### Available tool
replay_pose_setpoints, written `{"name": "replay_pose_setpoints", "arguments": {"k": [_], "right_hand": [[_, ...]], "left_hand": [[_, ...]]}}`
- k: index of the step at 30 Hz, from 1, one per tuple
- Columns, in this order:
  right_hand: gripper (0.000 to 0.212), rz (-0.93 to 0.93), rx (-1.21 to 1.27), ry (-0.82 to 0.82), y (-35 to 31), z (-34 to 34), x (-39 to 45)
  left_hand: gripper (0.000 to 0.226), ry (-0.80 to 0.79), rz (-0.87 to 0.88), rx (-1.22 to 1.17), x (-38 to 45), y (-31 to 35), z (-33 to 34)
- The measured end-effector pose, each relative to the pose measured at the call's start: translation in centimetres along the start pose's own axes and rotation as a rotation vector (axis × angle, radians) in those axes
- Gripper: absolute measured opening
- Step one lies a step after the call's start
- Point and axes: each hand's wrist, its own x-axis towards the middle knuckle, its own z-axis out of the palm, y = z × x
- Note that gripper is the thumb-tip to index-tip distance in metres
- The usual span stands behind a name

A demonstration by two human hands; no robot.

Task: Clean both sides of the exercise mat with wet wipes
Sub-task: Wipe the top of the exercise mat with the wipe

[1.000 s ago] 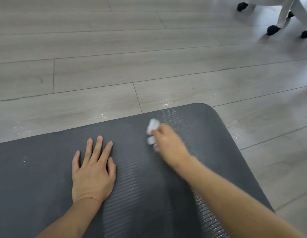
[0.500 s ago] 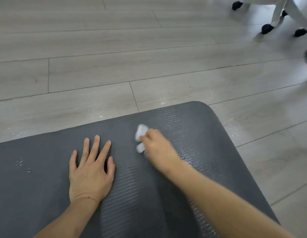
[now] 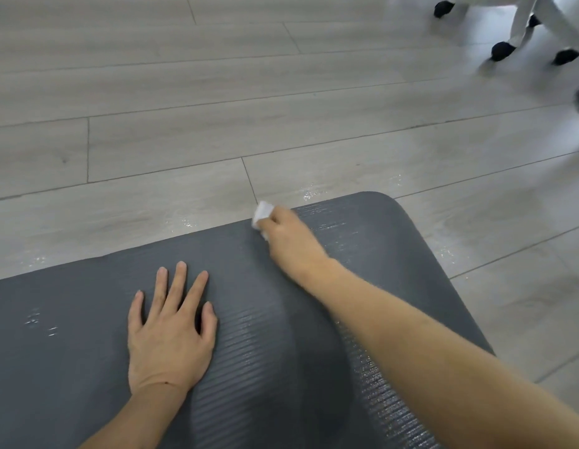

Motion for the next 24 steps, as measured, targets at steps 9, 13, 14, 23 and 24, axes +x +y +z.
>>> {"name": "replay_pose_setpoints", "arguments": {"k": [9,13,14,23,24], "right_hand": [[0.029,0.562,-0.046,0.181,8.9,-4.2,-1.7],[0.012,0.105,0.230,-0.016,-5.2,0.2,-1.3],[0.014,-0.021,0.229,-0.078,-6.7,0.8,-1.4],[0.017,0.598,-0.182,0.215,10.1,-6.4,-2.9],[0.017,0.611,-0.074,0.239,7.9,-5.5,-2.3]], "left_hand": [[0.059,-0.015,0.003,0.027,0.4,0.1,0.1],[0.059,-0.021,0.008,0.014,0.4,-0.1,0.1],[0.060,-0.019,0.007,0.014,0.4,-0.1,0.1],[0.059,-0.001,0.008,0.030,0.4,0.2,0.3],[0.059,-0.002,0.009,0.030,0.4,0.2,0.3]]}}
